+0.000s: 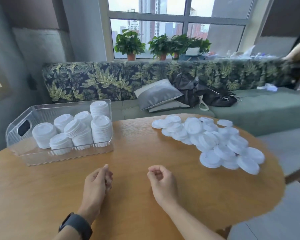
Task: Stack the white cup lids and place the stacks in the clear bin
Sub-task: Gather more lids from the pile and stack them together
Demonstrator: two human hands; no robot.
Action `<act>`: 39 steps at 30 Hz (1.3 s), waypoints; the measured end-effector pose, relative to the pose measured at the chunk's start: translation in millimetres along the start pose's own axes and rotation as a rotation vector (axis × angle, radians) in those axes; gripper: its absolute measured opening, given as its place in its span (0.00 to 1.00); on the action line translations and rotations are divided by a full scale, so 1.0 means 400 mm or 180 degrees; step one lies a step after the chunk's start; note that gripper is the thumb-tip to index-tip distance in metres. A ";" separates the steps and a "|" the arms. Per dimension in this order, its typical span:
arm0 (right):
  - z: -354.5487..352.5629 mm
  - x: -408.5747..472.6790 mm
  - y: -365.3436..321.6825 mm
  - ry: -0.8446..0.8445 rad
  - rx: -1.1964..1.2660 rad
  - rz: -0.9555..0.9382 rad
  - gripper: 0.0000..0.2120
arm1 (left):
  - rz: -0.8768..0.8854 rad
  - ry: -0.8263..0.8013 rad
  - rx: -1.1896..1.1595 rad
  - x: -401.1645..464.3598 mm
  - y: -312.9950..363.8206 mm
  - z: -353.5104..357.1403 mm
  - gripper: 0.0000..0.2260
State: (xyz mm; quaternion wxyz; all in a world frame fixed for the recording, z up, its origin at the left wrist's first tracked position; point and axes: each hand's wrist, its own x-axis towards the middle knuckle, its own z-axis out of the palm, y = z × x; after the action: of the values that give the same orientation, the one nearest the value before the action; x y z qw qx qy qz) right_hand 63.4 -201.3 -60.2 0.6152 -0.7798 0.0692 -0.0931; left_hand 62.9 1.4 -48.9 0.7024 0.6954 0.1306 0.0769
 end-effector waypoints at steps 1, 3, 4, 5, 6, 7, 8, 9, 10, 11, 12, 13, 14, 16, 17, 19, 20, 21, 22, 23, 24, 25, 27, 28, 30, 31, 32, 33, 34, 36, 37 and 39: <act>-0.034 0.004 0.006 0.0117 -0.0001 0.0008 0.06 | -0.0023 -0.0065 0.0012 -0.008 -0.001 0.025 0.17; -0.096 0.015 0.022 0.0385 0.0027 0.0028 0.07 | -0.0070 -0.0212 0.0029 -0.022 -0.004 0.079 0.17; -0.126 0.020 0.029 0.0523 0.0022 0.0035 0.08 | -0.0095 -0.0299 0.0054 -0.030 -0.005 0.110 0.16; -0.155 0.027 0.037 0.0648 0.0001 0.0043 0.08 | -0.0112 -0.0377 0.0079 -0.038 -0.006 0.140 0.16; -0.182 0.033 0.042 0.0765 -0.0030 0.0049 0.08 | -0.0120 -0.0451 0.0097 -0.046 -0.005 0.171 0.16; -0.208 0.041 0.047 0.0874 -0.0062 0.0060 0.08 | -0.0123 -0.0516 0.0110 -0.054 -0.005 0.201 0.16; -0.231 0.049 0.055 0.0984 -0.0122 0.0082 0.10 | -0.0131 -0.0572 0.0119 -0.060 -0.004 0.229 0.16; -0.252 0.059 0.063 0.1105 -0.0208 0.0103 0.12 | -0.0143 -0.0612 0.0121 -0.066 -0.002 0.256 0.16; -0.272 0.068 0.072 0.1231 -0.0321 0.0129 0.15 | -0.0159 -0.0642 0.0110 -0.071 -0.001 0.281 0.16; -0.290 0.077 0.080 0.1361 -0.0443 0.0152 0.17 | -0.0172 -0.0674 0.0092 -0.076 0.002 0.307 0.16; -0.308 0.086 0.087 0.1490 -0.0571 0.0156 0.19 | -0.0184 -0.0713 0.0079 -0.080 0.004 0.332 0.16; -0.323 0.097 0.094 0.1612 -0.0684 0.0149 0.21 | -0.0201 -0.0752 0.0076 -0.085 0.006 0.358 0.15; -0.336 0.106 0.097 0.1723 -0.0791 0.0157 0.24 | -0.0220 -0.0779 0.0066 -0.088 0.010 0.384 0.15; -0.358 0.124 0.103 0.1874 -0.1040 0.0264 0.28 | -0.0264 -0.0814 0.0000 -0.092 0.015 0.434 0.15; -0.365 0.130 0.104 0.1909 -0.1162 0.0344 0.30 | -0.0288 -0.0833 -0.0022 -0.092 0.016 0.458 0.14; -0.372 0.140 0.106 0.1922 -0.1337 0.0482 0.35 | -0.0318 -0.0862 -0.0022 -0.093 0.017 0.501 0.14; -0.373 0.145 0.108 0.1914 -0.1404 0.0518 0.36 | -0.0320 -0.0877 -0.0014 -0.093 0.016 0.518 0.14; -0.374 0.149 0.111 0.1908 -0.1477 0.0531 0.37 | -0.0321 -0.0900 0.0001 -0.093 0.014 0.533 0.14; -0.374 0.153 0.112 0.1900 -0.1554 0.0535 0.38 | -0.0323 -0.0916 0.0024 -0.093 0.012 0.544 0.14; -0.373 0.158 0.114 0.1885 -0.1626 0.0541 0.39 | -0.0322 -0.0919 0.0051 -0.091 0.011 0.551 0.14; -0.371 0.162 0.115 0.1871 -0.1681 0.0550 0.40 | -0.0316 -0.0910 0.0077 -0.089 0.011 0.555 0.14; -0.368 0.166 0.116 0.1869 -0.1707 0.0556 0.40 | -0.0309 -0.0898 0.0096 -0.085 0.010 0.557 0.14; -0.363 0.173 0.117 0.1901 -0.1737 0.0556 0.39 | -0.0302 -0.0873 0.0097 -0.079 0.010 0.556 0.14; -0.361 0.176 0.117 0.1910 -0.1761 0.0557 0.38 | -0.0303 -0.0866 0.0083 -0.077 0.011 0.554 0.13; -0.360 0.182 0.119 0.1902 -0.1862 0.0560 0.39 | -0.0297 -0.0880 0.0029 -0.078 0.014 0.550 0.13; -0.357 0.185 0.121 0.1896 -0.1922 0.0556 0.40 | -0.0292 -0.0887 0.0000 -0.078 0.014 0.547 0.13; -0.358 0.187 0.123 0.1908 -0.1980 0.0539 0.40 | -0.0285 -0.0899 -0.0020 -0.080 0.014 0.546 0.13; -0.358 0.189 0.127 0.1918 -0.2035 0.0520 0.40 | -0.0284 -0.0907 -0.0040 -0.082 0.014 0.545 0.13; -0.357 0.191 0.128 0.1919 -0.2080 0.0511 0.40 | -0.0289 -0.0909 -0.0064 -0.082 0.013 0.542 0.12; -0.355 0.195 0.131 0.1918 -0.2113 0.0514 0.38 | -0.0304 -0.0927 -0.0113 -0.083 0.012 0.537 0.12; -0.355 0.197 0.131 0.1919 -0.2108 0.0519 0.37 | -0.0304 -0.0941 -0.0125 -0.083 0.011 0.534 0.12; -0.355 0.197 0.127 0.1916 -0.2076 0.0524 0.37 | -0.0302 -0.0969 -0.0147 -0.083 0.009 0.528 0.12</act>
State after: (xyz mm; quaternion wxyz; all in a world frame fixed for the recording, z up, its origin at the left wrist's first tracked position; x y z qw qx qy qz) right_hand 107.6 -365.1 -73.0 0.2951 -0.8630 0.3326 -0.2398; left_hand 92.7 -210.1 -43.2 0.7328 0.6757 0.0535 -0.0596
